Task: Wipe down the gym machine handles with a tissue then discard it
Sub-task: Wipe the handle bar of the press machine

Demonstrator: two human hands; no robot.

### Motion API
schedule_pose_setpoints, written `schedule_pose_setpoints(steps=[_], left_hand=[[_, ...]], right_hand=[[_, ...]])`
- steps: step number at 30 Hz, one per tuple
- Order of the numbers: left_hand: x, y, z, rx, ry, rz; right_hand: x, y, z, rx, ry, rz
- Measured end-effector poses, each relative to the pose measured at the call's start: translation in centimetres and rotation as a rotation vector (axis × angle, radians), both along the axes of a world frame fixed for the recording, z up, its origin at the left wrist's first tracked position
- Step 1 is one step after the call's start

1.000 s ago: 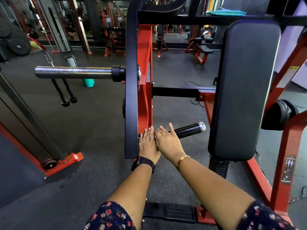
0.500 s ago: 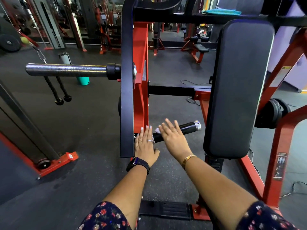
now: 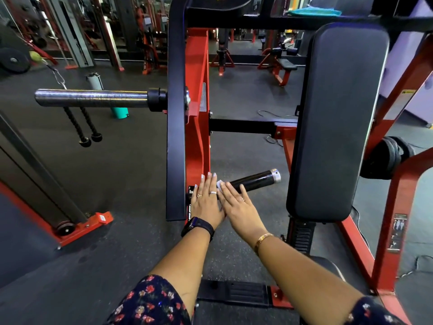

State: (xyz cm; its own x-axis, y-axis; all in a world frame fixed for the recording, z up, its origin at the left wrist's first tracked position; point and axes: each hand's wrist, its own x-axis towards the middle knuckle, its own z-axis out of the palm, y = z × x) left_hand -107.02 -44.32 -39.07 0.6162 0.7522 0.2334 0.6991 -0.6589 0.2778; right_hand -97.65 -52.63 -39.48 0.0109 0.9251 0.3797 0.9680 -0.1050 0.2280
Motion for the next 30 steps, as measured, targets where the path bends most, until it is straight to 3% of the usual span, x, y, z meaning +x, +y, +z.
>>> schedule_pose_setpoints(steps=[3,6,11,17,21,23,26,30], left_hand=[[0.5,-0.1,0.3,-0.013,0.004,-0.01],[1.6,-0.6,0.7,0.016,0.023,-0.033],[4.5,-1.9,1.7,0.054,0.038,-0.067],[7.3,-3.1,2.2,0.046,0.044,-0.12],[8.2,-3.8,2.0,0.057,0.096,-0.054],[8.3,-4.0,1.9,0.062,0.103,-0.038],[8.2,-4.0,1.6,0.077,0.086,-0.033],[8.4,-4.1,1.3,0.093,0.08,-0.022]], right_hand=[[3.4,-0.6,1.5,0.028,-0.026,-0.113],[7.7,-2.3,2.6,0.126,0.09,-0.292],[9.2,-5.2,1.7,0.141,0.142,-0.185],[10.1,-3.2,3.1,0.091,0.266,-0.241],[11.7,-1.4,5.4,0.002,0.749,-0.29],[11.6,-2.2,4.8,0.091,0.891,-0.232],[10.2,-4.9,2.0,0.213,0.806,-0.137],[9.5,-6.2,0.1,0.179,0.759,-0.098]])
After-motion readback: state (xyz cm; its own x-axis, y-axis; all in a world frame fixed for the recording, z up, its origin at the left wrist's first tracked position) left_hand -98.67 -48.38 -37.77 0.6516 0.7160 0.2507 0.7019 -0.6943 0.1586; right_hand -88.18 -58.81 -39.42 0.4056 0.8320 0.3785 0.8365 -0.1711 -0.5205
